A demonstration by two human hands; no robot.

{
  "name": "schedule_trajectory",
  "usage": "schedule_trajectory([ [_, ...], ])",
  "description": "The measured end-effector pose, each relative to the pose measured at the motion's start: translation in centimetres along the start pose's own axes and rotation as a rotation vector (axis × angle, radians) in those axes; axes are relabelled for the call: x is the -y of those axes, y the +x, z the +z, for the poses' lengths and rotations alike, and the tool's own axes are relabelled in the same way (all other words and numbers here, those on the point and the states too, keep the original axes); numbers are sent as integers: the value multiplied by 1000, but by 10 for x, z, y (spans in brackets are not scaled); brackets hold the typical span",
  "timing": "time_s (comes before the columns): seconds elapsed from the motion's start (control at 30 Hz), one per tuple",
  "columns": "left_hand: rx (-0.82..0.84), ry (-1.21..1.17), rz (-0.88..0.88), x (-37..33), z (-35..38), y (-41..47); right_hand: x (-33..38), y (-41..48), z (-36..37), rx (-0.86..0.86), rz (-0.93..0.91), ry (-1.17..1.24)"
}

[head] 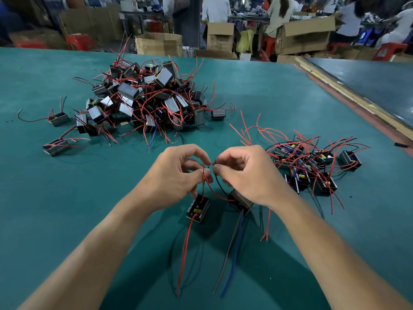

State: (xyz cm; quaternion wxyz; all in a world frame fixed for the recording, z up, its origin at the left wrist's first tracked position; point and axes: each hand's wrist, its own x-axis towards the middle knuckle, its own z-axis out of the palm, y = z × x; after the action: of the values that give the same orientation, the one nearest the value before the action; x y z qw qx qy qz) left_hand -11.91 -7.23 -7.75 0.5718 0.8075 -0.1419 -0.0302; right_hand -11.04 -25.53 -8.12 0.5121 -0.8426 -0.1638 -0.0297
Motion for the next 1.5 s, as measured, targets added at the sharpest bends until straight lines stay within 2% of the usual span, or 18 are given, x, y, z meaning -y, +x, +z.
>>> schedule_trajectory([
  [0.33, 29, -36, 26, 0, -2, -1, 2, -1, -2, 6, 72, 73],
  [1.27, -6, 63, 48, 4, -4, -1, 7, -3, -3, -14, 45, 18],
  [1.5, 22, 15, 6, 1, -3, -1, 7, -2, -3, -16, 12, 14],
])
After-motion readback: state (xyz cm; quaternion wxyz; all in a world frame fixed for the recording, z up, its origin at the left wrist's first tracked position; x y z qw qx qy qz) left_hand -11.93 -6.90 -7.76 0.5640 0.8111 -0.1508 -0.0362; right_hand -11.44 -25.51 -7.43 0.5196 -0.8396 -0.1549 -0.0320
